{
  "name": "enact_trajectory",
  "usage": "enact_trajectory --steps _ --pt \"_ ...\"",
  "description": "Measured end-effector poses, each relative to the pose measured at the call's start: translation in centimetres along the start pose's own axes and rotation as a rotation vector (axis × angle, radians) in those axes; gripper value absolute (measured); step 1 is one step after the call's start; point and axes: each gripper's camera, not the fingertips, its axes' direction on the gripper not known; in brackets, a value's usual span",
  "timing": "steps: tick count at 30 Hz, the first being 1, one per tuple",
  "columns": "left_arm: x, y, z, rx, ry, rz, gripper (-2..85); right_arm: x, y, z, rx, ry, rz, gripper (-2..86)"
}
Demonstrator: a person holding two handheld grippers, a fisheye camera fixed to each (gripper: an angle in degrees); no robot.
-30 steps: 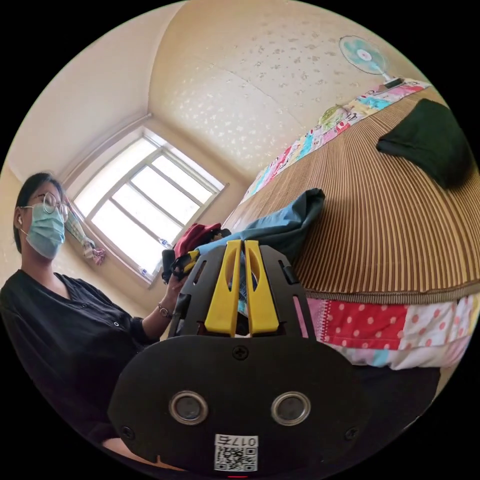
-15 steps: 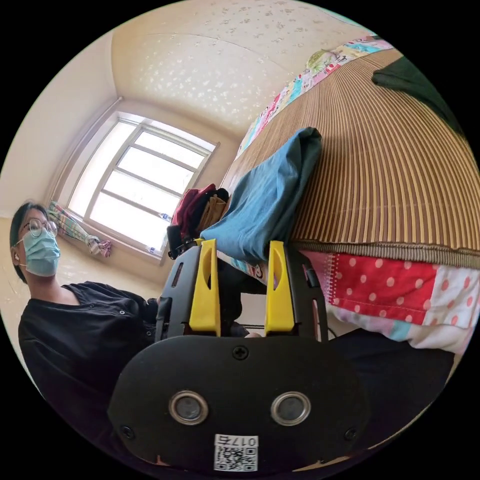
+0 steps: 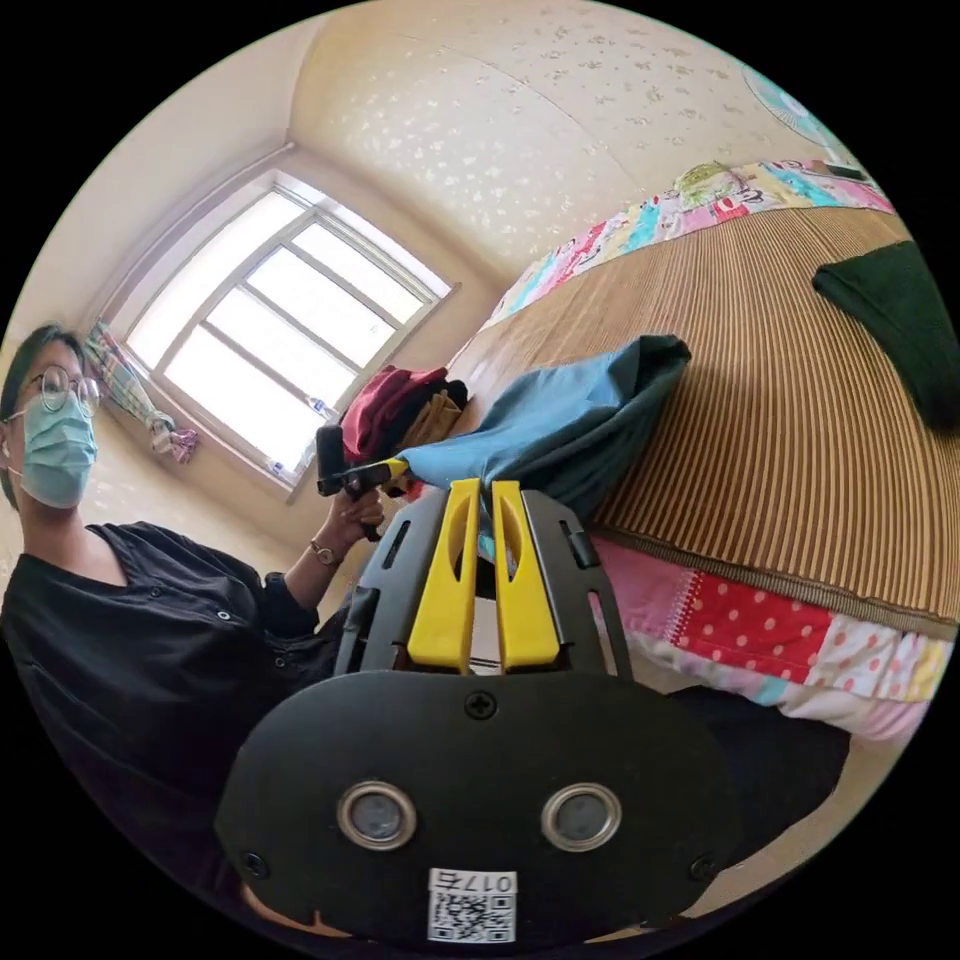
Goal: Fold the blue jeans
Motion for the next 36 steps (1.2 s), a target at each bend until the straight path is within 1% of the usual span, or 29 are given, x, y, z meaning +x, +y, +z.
enact_trajectory --steps 2,5,6,8,10,13,16,18,19,23,25,28,30,31,33,36 --pt "-1.0 1.4 1.2 -0.032 0.014 -0.071 2.2 1.6 1.5 1.2 -0.019 -0.031 0.064 3.7" --pt "-1.9 3.3 1.2 -0.01 0.052 -0.132 4.5 3.9 3.3 0.6 0.071 -0.125 0.186 6.1" --pt "-2.3 3.9 0.8 0.015 0.068 -0.152 5.0 4.8 3.7 0.0 0.098 -0.162 0.225 8.4" --pt "-3.1 4.4 0.1 0.056 0.084 -0.195 6.3 5.9 4.1 -0.8 0.131 -0.198 0.249 13.4" --pt "-4.5 4.5 -0.6 0.116 0.108 -0.271 9.5 7.1 3.9 -1.5 0.154 -0.224 0.27 15.3" --pt "-6.1 3.6 -0.8 0.163 0.153 -0.361 10.9 8.3 2.5 -0.8 0.121 -0.267 0.283 17.5" --pt "-7.0 2.0 0.7 0.119 0.2 -0.421 14.1 8.9 0.9 1.0 0.092 -0.281 0.297 18.6" --pt "-7.1 1.3 2.0 0.063 0.187 -0.458 15.6 9.0 0.2 2.4 0.072 -0.317 0.294 18.9" --pt "-7.0 1.1 2.7 0.042 0.166 -0.47 16.1 8.9 0.0 3.2 0.067 -0.327 0.3 19.0" --pt "-6.0 1.9 3.3 0.061 0.099 -0.495 13.8 8.3 0.1 5.5 0.046 -0.332 0.314 18.3" --pt "-5.3 2.5 3.7 0.069 0.067 -0.492 13.9 8.2 0.4 7.0 0.023 -0.369 0.318 17.3" --pt "-5.0 2.4 3.9 0.067 0.025 -0.483 12.8 8.5 0.5 8.0 0.043 -0.372 0.331 14.8" --pt "-4.9 2.1 4.4 0.06 0.067 -0.46 11.3 8.6 0.4 8.2 0.042 -0.349 0.33 12.7" --pt "-4.8 2.1 4.7 0.058 0.103 -0.446 8.3 8.4 0.4 8.2 0.047 -0.33 0.318 11.1" --pt "-4.5 2.5 4.7 0.068 0.09 -0.435 5.8 8.1 0.6 8.2 0.056 -0.32 0.312 8.6" --pt "-4.1 3.3 4.1 0.04 0.112 -0.383 4.6 7.3 1.4 7.9 0.022 -0.319 0.292 7.1"
